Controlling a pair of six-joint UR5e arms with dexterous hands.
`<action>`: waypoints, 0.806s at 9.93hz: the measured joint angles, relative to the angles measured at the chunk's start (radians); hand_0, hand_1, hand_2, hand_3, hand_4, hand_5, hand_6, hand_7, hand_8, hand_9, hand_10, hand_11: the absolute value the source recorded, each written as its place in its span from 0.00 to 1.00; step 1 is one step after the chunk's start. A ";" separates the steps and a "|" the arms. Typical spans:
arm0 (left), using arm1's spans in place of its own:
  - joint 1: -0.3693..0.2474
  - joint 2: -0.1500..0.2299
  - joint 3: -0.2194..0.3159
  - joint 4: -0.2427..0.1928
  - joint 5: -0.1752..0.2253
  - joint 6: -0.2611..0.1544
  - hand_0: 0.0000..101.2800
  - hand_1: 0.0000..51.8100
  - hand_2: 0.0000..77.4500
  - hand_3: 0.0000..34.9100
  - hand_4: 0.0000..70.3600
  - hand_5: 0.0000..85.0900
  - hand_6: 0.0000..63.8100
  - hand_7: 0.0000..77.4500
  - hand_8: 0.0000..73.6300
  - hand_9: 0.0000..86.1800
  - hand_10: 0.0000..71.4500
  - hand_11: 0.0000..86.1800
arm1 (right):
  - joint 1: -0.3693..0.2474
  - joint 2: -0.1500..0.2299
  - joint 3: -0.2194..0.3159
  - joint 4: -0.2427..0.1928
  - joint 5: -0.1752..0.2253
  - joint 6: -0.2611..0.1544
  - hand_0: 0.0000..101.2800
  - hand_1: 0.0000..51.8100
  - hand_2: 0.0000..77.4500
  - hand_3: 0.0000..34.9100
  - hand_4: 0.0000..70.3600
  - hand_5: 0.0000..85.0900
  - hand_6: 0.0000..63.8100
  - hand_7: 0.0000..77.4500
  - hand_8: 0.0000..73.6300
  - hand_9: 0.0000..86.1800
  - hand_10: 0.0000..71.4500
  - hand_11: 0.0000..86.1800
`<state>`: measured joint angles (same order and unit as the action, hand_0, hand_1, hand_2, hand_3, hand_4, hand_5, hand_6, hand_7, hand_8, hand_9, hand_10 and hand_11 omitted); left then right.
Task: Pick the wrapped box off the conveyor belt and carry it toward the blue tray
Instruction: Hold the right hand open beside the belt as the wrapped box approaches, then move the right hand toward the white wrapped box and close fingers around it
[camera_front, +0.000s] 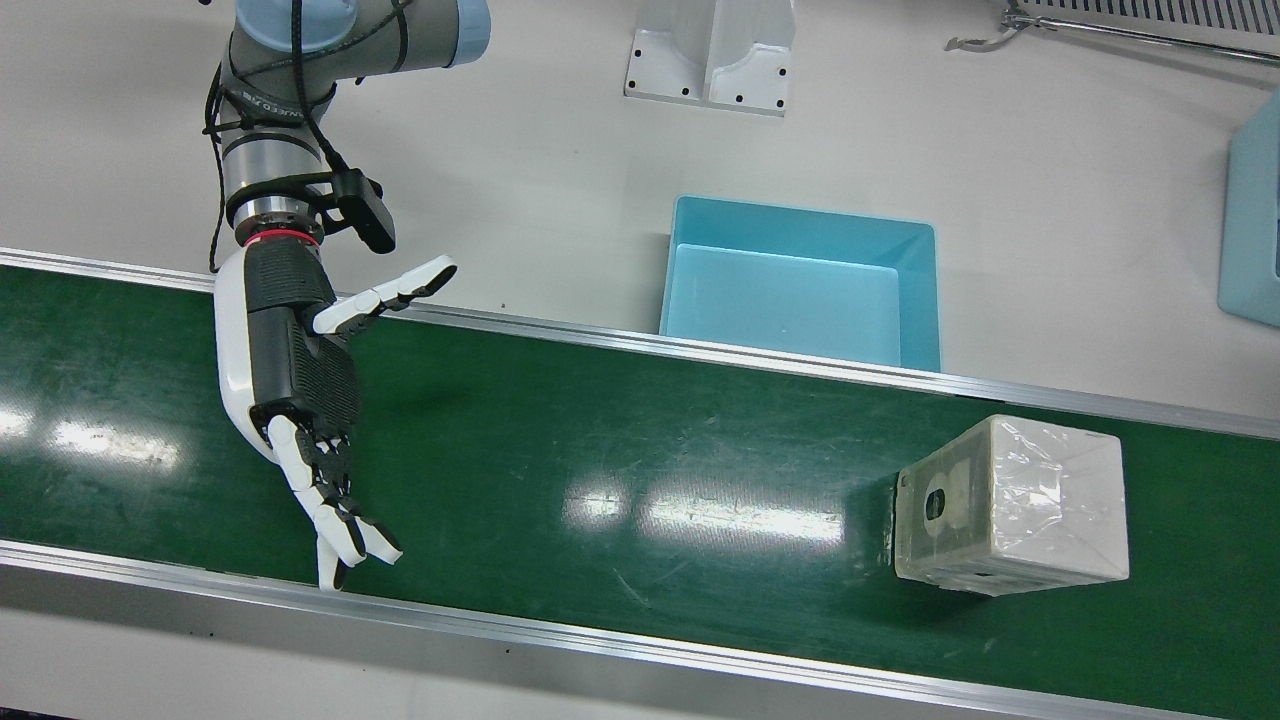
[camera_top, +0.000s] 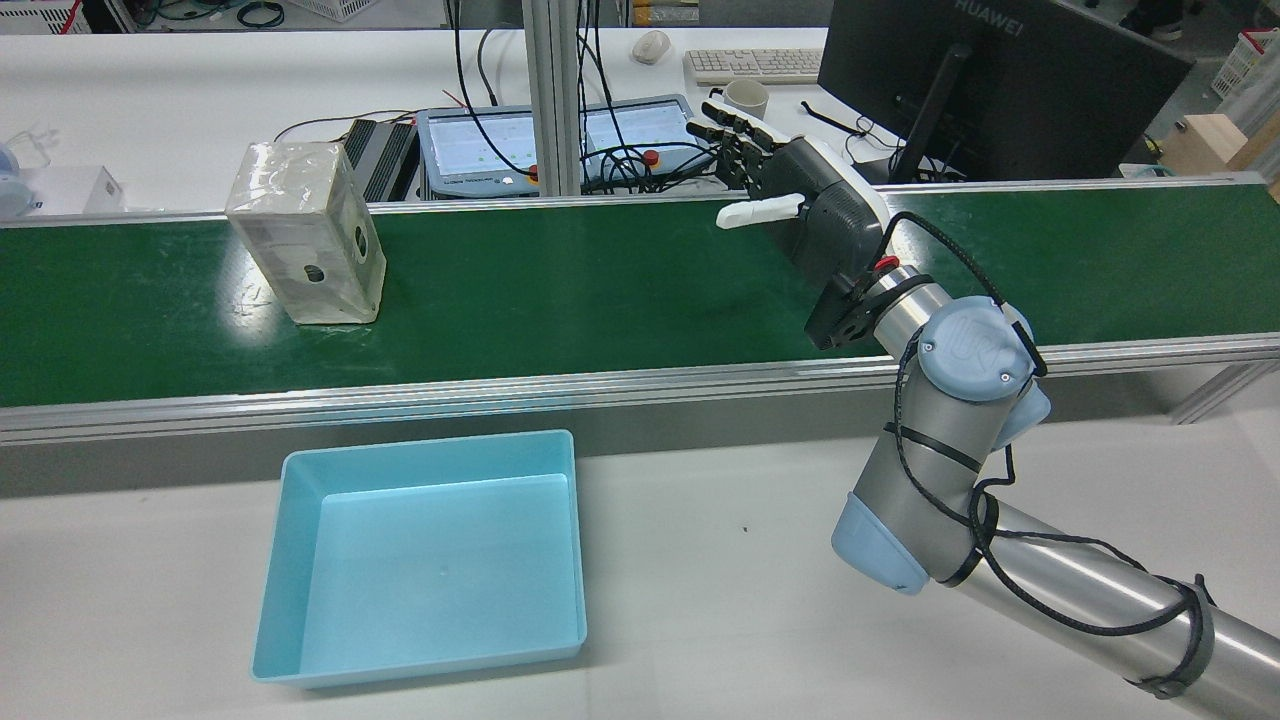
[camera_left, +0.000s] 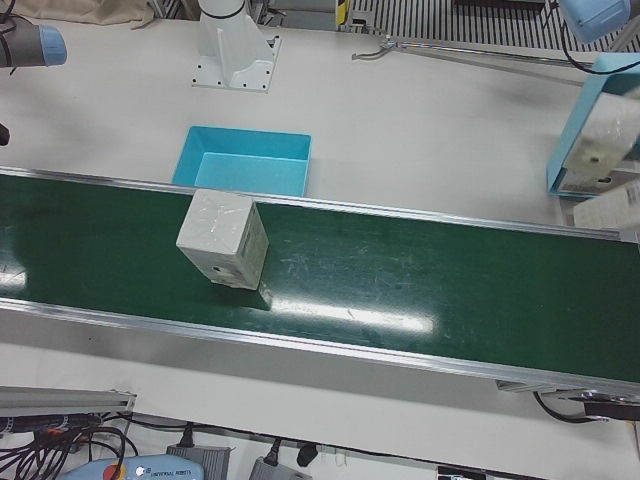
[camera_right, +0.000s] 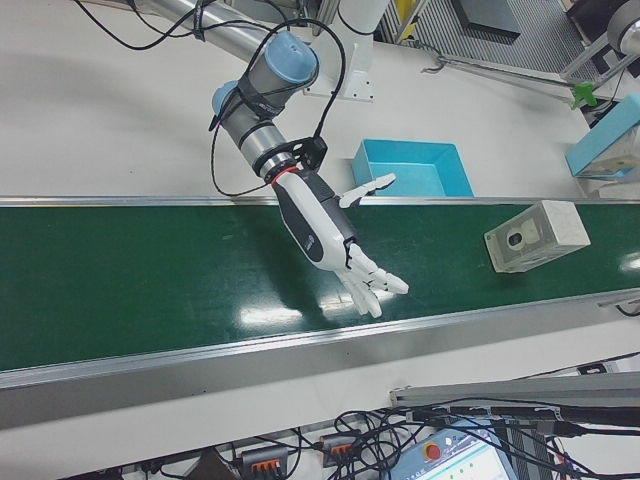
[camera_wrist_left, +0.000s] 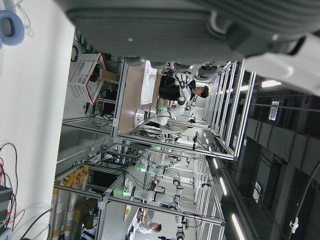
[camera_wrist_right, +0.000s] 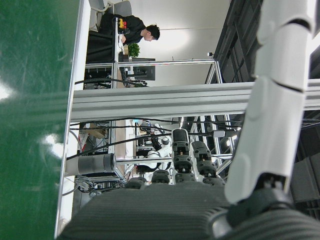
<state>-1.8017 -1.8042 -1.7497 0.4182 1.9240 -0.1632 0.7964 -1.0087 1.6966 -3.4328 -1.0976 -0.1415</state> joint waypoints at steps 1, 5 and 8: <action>0.000 0.000 0.000 0.000 0.000 0.000 0.00 0.00 0.01 0.00 0.00 0.01 0.01 0.01 0.01 0.01 0.01 0.01 | -0.001 0.002 -0.002 0.002 0.004 -0.002 0.45 0.23 0.10 0.00 0.12 0.13 0.09 0.21 0.02 0.02 0.00 0.01; 0.000 0.000 0.000 0.000 0.000 0.000 0.00 0.00 0.01 0.00 0.00 0.01 0.01 0.01 0.01 0.01 0.01 0.01 | -0.005 0.004 -0.002 -0.014 0.017 -0.005 0.47 0.25 0.13 0.00 0.12 0.14 0.09 0.21 0.02 0.02 0.00 0.01; 0.000 0.000 0.000 0.000 0.000 0.000 0.00 0.00 0.01 0.00 0.00 0.01 0.01 0.01 0.01 0.01 0.01 0.01 | -0.020 0.004 -0.002 -0.016 0.021 -0.004 0.47 0.25 0.12 0.00 0.12 0.14 0.08 0.20 0.02 0.02 0.00 0.01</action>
<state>-1.8017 -1.8042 -1.7497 0.4182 1.9240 -0.1632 0.7764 -1.0048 1.6950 -3.4489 -1.0770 -0.1459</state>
